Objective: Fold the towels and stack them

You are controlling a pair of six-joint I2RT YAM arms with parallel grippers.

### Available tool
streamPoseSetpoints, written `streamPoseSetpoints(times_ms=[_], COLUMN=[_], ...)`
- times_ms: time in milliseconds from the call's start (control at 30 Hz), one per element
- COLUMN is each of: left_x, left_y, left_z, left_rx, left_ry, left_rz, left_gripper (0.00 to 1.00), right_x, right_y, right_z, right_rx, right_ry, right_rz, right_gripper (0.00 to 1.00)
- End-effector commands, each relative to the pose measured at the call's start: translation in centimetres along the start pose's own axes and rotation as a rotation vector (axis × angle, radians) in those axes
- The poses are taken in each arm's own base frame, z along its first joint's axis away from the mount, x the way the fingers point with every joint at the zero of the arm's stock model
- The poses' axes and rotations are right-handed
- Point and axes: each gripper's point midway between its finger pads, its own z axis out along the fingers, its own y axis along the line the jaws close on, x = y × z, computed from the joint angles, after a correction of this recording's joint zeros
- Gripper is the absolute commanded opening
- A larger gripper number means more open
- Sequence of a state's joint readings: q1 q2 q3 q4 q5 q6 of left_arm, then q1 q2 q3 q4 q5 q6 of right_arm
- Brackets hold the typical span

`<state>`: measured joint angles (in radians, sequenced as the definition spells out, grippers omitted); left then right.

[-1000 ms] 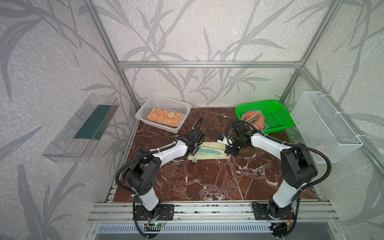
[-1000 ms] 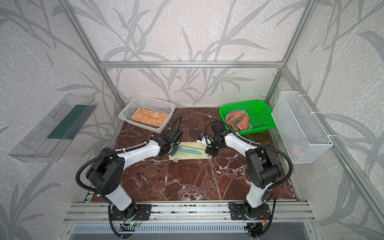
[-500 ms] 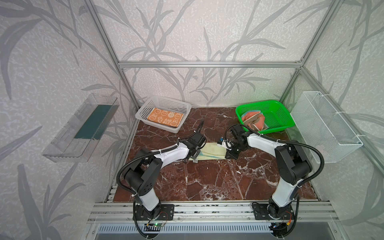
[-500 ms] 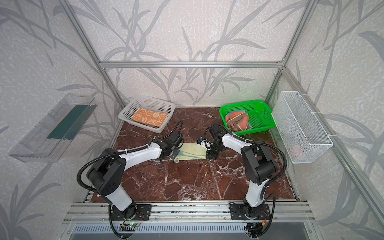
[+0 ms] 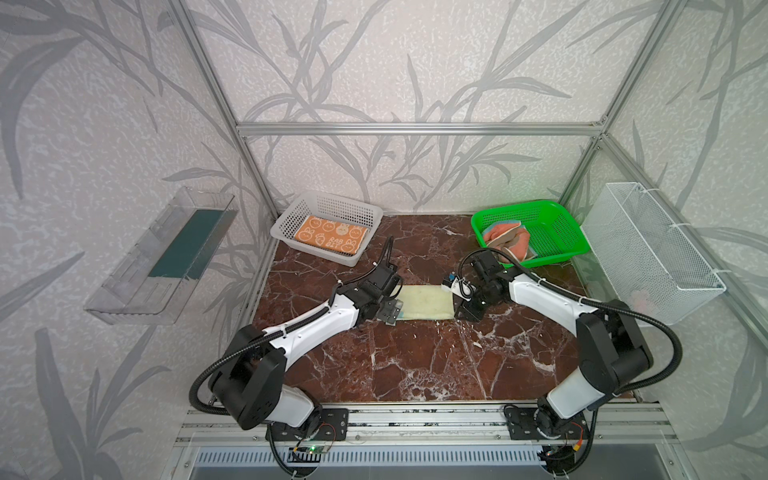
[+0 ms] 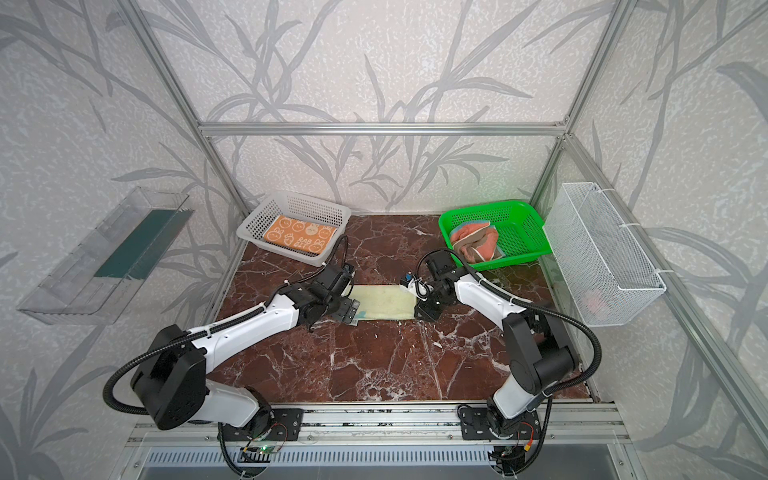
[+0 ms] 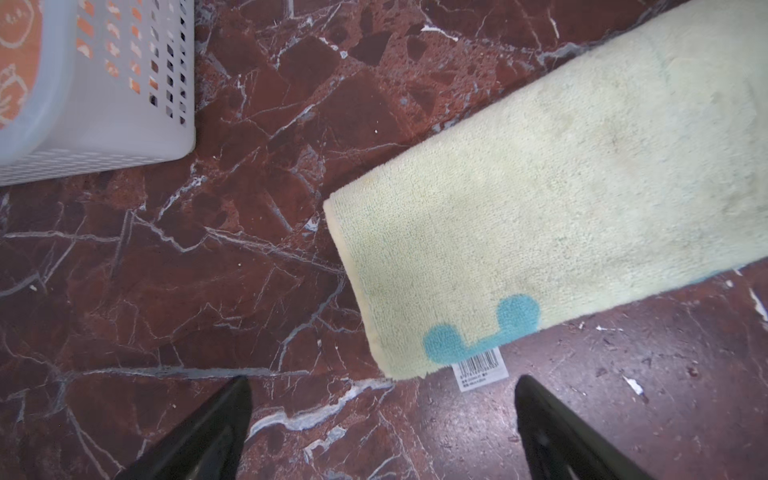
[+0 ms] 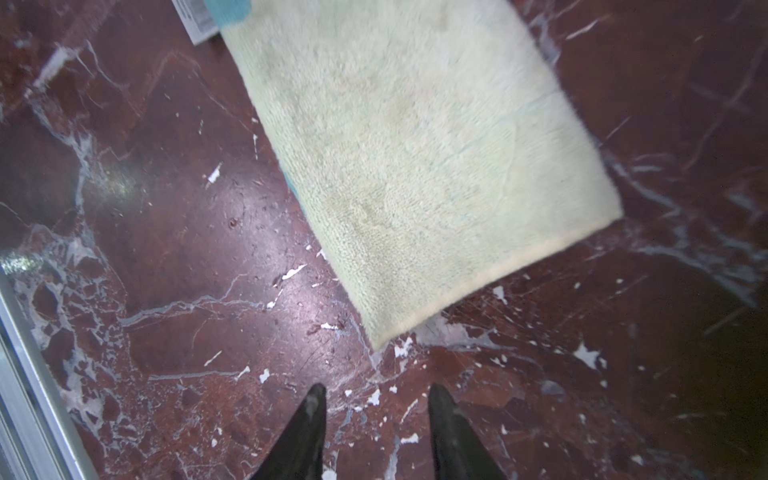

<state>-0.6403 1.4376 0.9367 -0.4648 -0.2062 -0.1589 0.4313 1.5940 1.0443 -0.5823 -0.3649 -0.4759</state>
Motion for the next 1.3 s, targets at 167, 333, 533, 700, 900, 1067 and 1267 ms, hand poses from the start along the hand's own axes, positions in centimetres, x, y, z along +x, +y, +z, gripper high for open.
streamPoseSetpoints(times_ms=[167,333,533,700,900,1067,1267], left_x=[0.5,1.0,2.3,2.5,2.4,3.6,4.9], left_y=[0.7,1.5,1.2,0.0,-1.3,-2.9,-3.3], left_z=[2.4,4.0,5.7,7.3,7.9,9.1,9.7], left_rx=[0.114,0.135,0.114,0.162,0.235,0.297,0.307], left_ry=[0.017,0.004,0.161,0.184,0.198,0.256,0.285], left_rz=[-0.311,-0.428,-0.423,-0.463,-0.503,-0.536,-0.56], left_gripper=[0.99,0.99,0.99,0.99,0.95,0.85,0.63], right_x=[-4.6,-5.3,-5.2,-4.3,-2.5,-2.1,-1.9], right_y=[0.0,0.1,-0.7,-1.1,-1.4,-1.2,-1.2], right_z=[-0.8,1.7,5.5,7.4,8.2,8.7,8.7], right_rx=[0.073,0.115,0.098,0.099,0.125,0.113,0.113], right_ry=[-0.137,-0.075,-0.07,-0.037,0.038,0.055,0.061], right_rz=[0.177,0.248,0.399,0.454,0.476,0.484,0.476], right_gripper=[0.42,0.42,0.41,0.37,0.35,0.35,0.35])
